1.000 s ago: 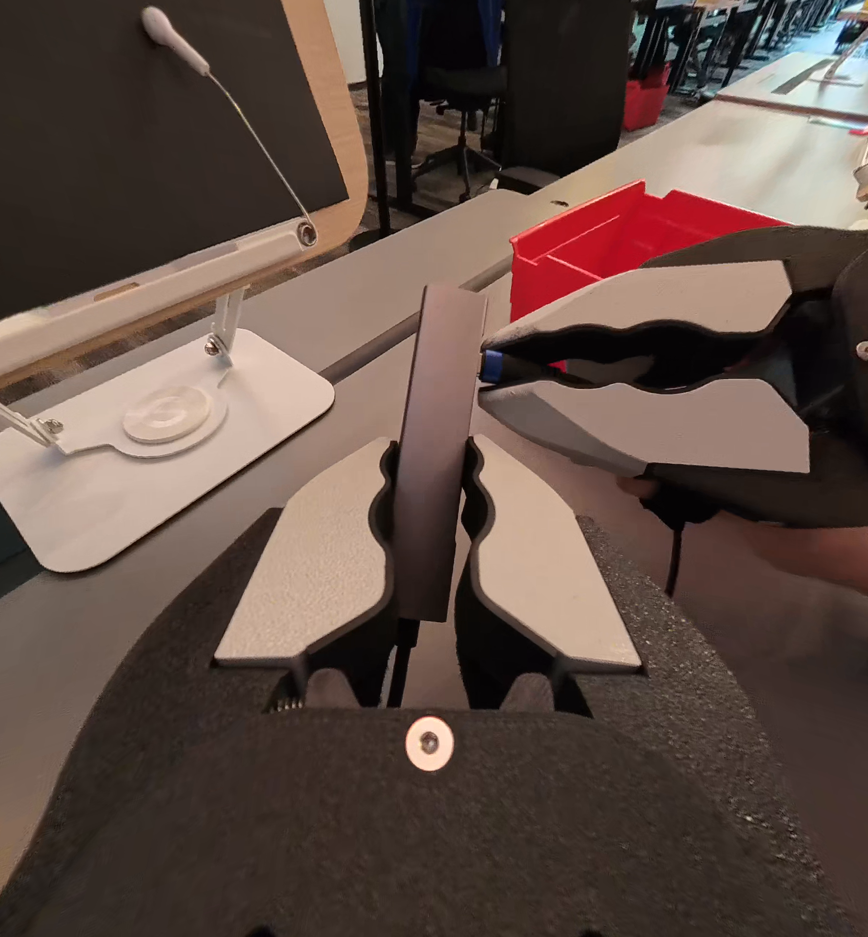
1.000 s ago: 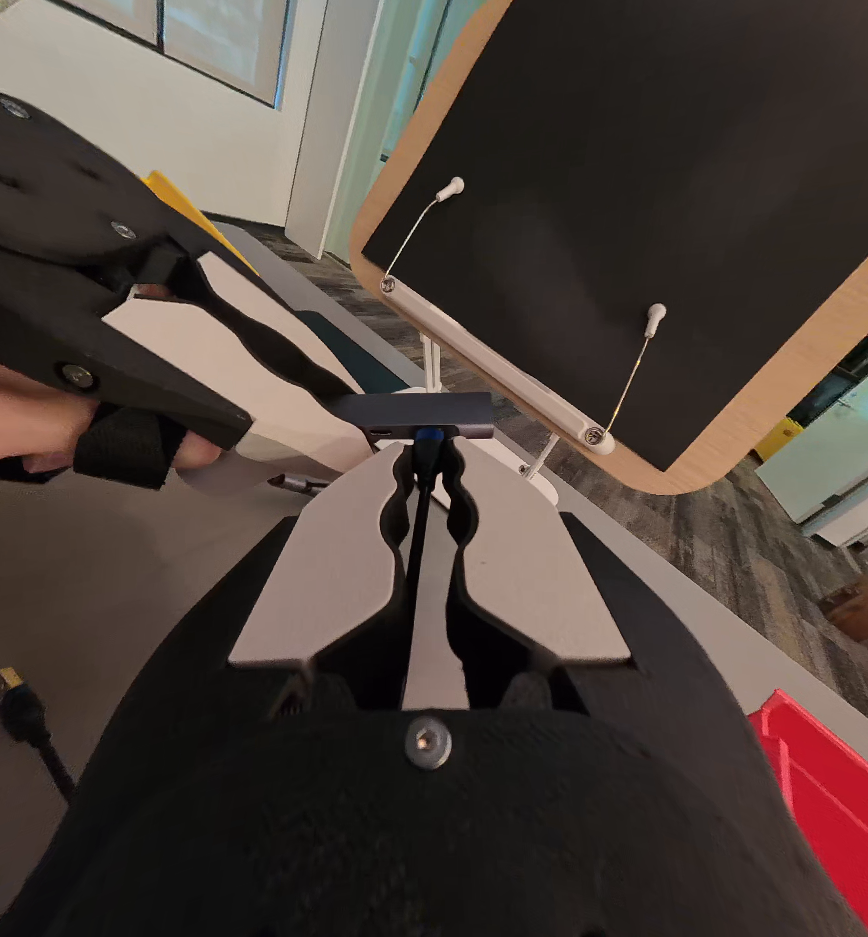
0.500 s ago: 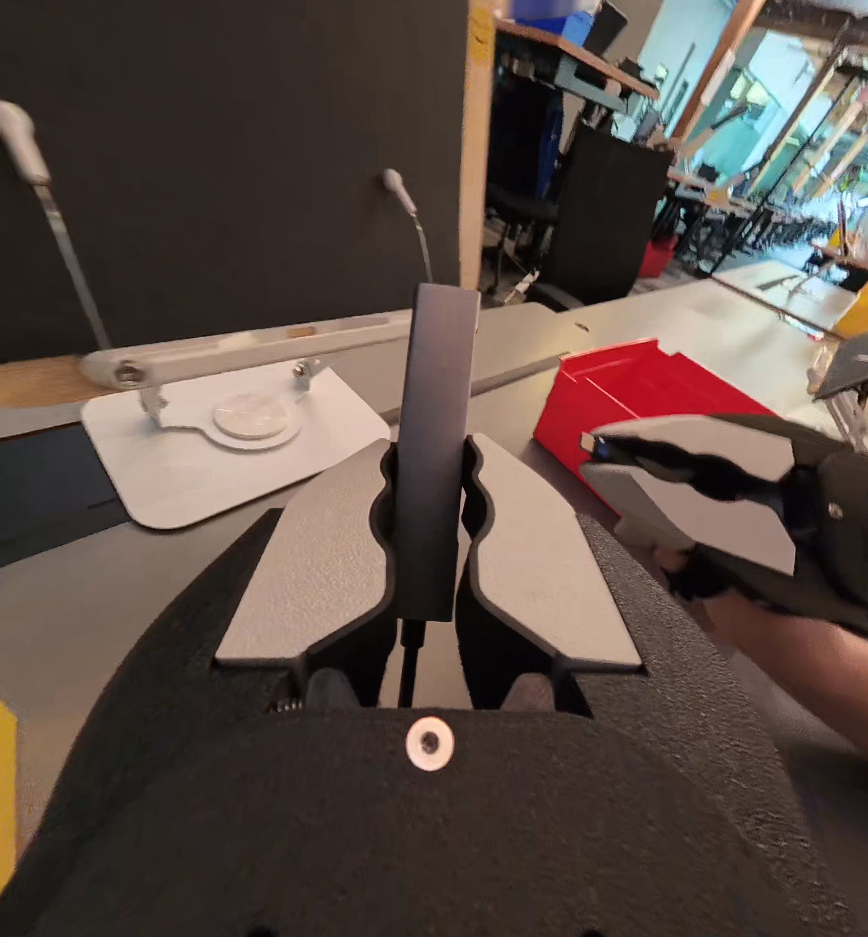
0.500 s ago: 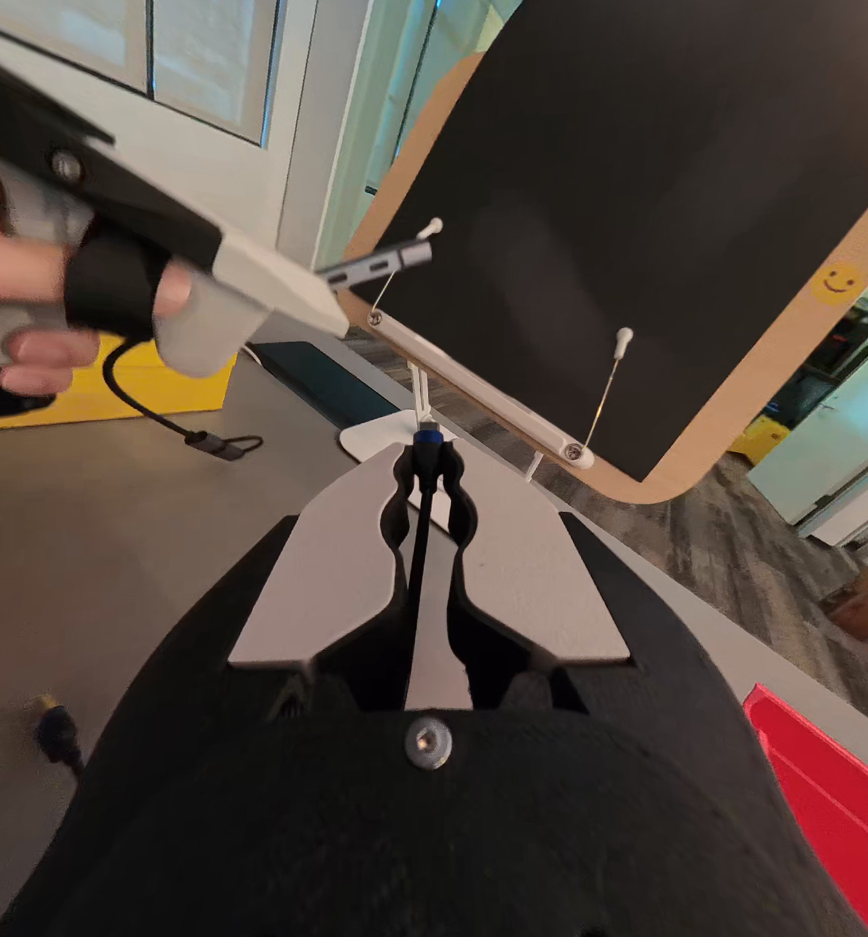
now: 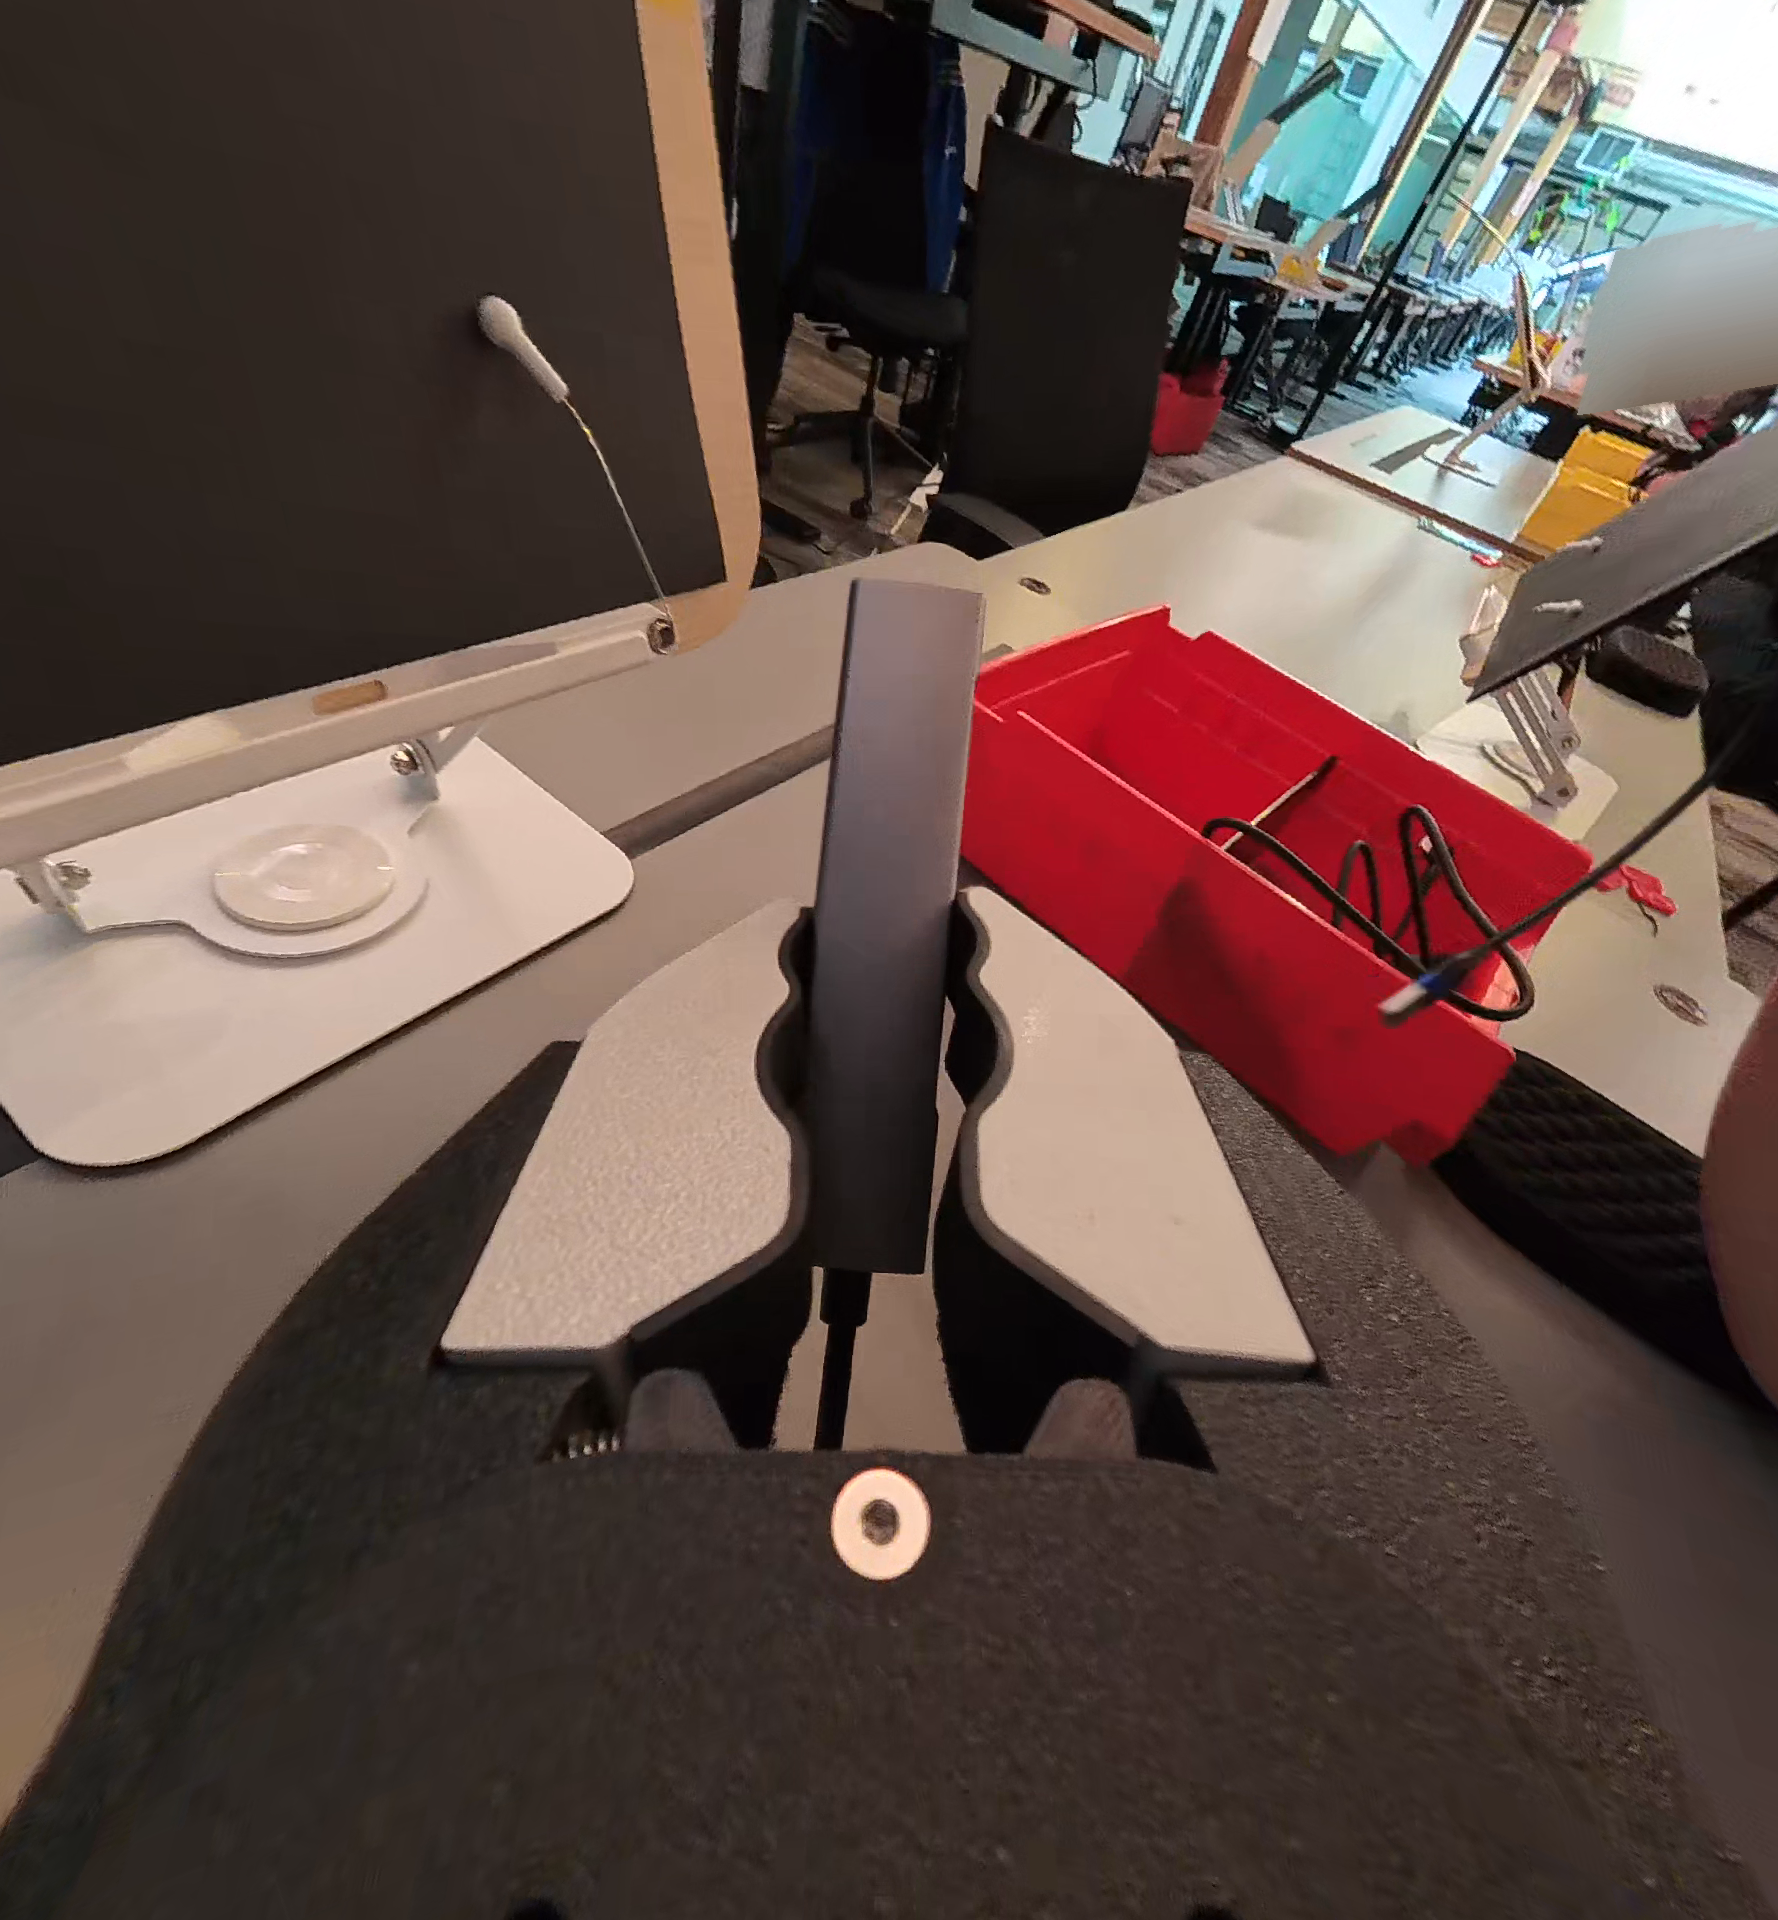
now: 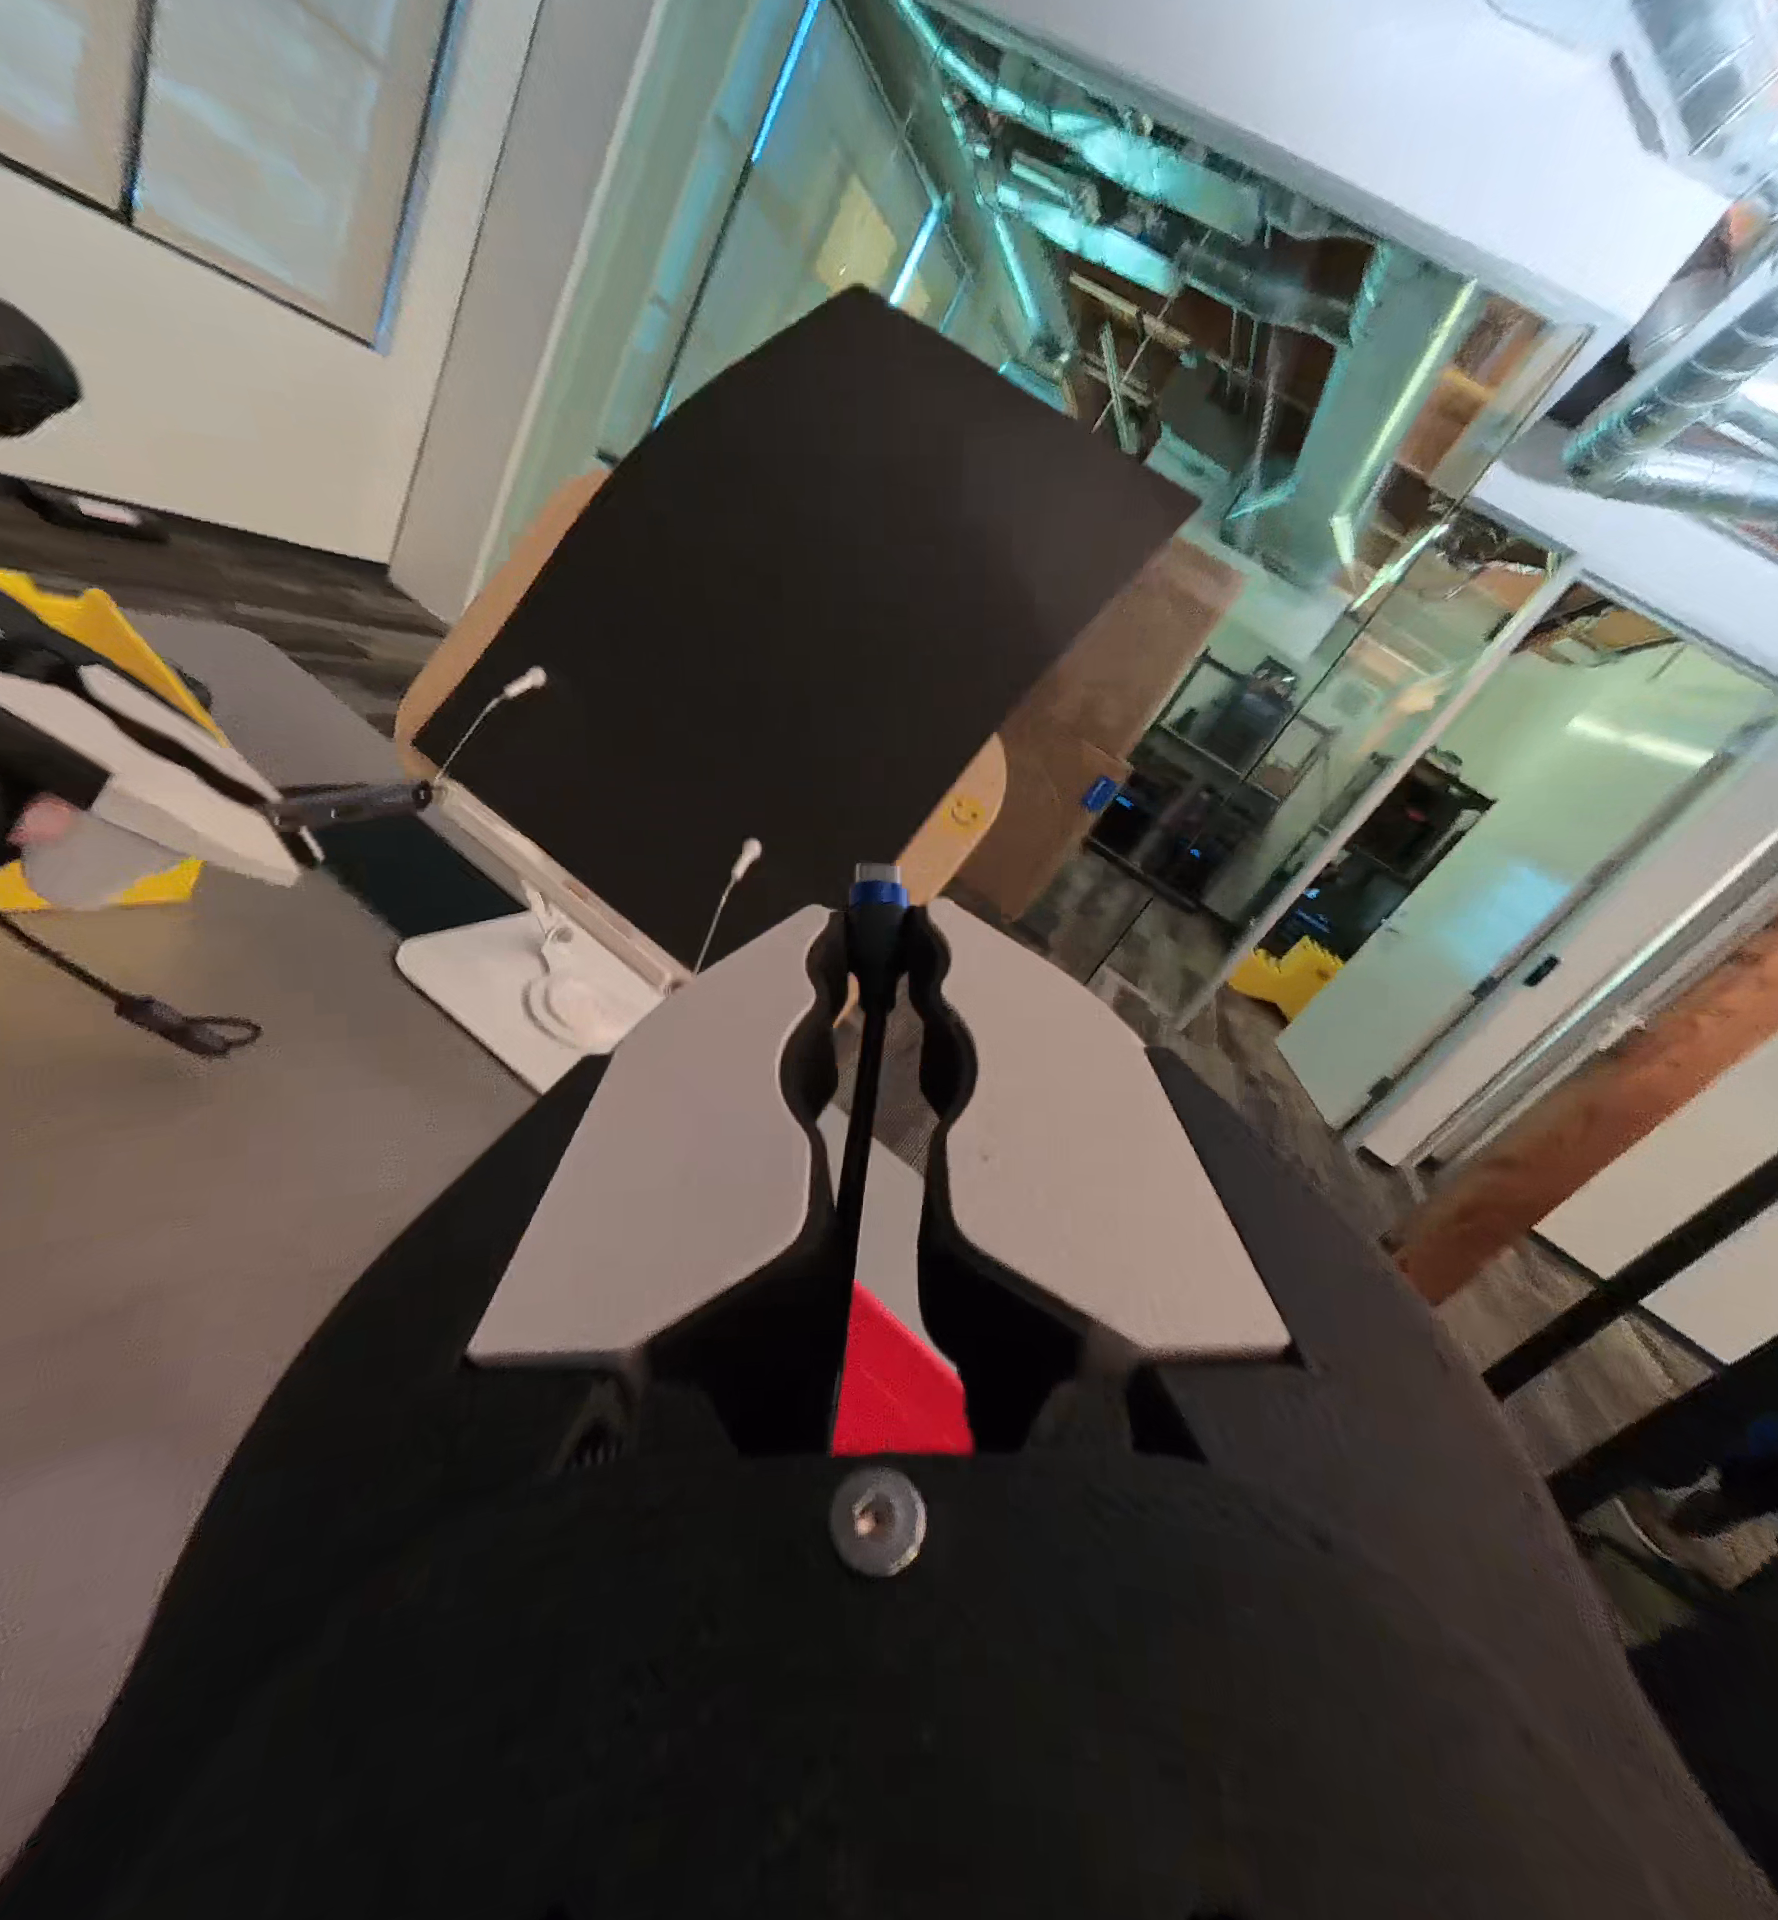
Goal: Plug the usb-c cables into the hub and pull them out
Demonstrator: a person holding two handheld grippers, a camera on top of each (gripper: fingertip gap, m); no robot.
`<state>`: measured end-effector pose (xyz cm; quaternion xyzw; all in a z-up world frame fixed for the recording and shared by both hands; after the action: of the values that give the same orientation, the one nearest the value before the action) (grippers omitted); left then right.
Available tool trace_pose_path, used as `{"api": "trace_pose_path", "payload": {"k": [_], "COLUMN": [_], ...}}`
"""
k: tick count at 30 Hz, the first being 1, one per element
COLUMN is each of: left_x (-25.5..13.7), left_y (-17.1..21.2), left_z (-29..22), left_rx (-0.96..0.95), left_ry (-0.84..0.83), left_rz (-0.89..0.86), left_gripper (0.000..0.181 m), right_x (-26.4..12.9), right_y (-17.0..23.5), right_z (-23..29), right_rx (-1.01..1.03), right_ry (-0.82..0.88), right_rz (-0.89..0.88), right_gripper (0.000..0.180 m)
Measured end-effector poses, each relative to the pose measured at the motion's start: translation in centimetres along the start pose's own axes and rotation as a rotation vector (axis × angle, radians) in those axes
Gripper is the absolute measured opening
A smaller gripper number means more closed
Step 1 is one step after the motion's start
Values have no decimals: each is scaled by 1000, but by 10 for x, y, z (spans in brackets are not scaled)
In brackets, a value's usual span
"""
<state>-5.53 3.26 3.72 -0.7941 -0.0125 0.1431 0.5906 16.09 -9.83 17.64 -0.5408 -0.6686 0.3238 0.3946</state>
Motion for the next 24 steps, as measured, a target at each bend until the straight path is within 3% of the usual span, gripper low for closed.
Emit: {"api": "trace_pose_path", "payload": {"k": [3,8,11,15,19,22,24], "left_x": [4,7,7,8,9,10,12], "left_y": [3,4,4,5,6,6,7], "left_z": [-4,-8,-9,-12,-15,-18,-20], "left_rx": [10,11,18,27,24,18,15], "left_ry": [16,27,28,34,53,71,82], "left_rz": [18,19,21,31,41,44,51], "left_gripper": [22,22,22,23,22,22,22], "right_x": [-11,-18,-24,-41,-39,-32,-30], "right_y": [25,88,127,171,203,195,193], "right_z": [-29,-23,-14,4,5,7,5], "right_rx": [-4,-152,-75,72,31,42,48], "right_ry": [-9,-254,-445,-685,-656,-664,-638], "right_rz": [65,70,80,262,457,381,384], "right_gripper": [12,12,12,14,16,24,40]}}
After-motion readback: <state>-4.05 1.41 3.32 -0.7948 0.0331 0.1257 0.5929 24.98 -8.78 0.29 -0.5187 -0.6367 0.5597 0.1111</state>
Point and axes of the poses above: each gripper's, where its closed fingertips meet, x out along the fingers, y out of its underside, z = x × y across the jaws, the point moved 3 cm from there along -x, back along the fingers, and after that the axes turned 9 degrees about y, right-handed, at the moved point
